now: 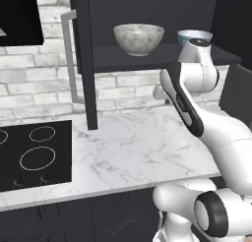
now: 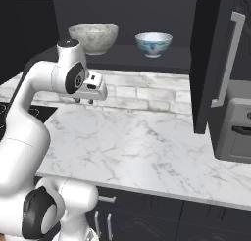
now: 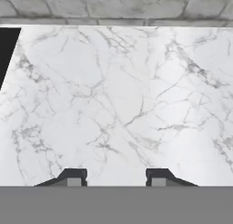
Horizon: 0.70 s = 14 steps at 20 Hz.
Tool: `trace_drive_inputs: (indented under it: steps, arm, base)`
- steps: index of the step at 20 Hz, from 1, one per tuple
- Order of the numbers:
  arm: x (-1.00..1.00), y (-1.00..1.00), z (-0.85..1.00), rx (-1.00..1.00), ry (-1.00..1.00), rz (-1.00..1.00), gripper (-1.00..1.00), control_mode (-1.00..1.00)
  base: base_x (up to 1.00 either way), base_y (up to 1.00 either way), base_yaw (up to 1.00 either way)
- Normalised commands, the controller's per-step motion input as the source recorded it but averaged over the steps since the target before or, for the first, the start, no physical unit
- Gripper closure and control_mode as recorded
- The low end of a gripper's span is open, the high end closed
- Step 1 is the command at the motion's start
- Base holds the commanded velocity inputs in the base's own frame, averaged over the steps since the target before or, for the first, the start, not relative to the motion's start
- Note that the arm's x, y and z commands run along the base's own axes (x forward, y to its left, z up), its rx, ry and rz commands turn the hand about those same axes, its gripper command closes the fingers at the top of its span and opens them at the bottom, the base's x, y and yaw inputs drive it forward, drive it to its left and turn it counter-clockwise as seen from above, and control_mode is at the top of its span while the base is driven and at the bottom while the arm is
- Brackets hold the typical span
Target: Take the smaller bowl and place it next to the appetizer plate on the dining counter , and place the larger bowl next to the plate with cooked food.
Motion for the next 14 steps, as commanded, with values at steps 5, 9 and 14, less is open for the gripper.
trace_drive_inputs:
  steps: [5,9,14]
  arm:
    - [-0.57,-0.02,0.00,0.01,-0.07,-0.01,-1.00,-1.00]
    - [-0.50,0.00,0.05,0.06,-0.08,-0.25,-1.00,-1.00]
    - [-0.13,-0.01,0.29,0.09,-0.05,-0.52,-1.00,-1.00]
  base:
    - [0.00,0.00,0.00]
    - [0.00,0.00,0.00]
    - [0.00,0.00,0.00]
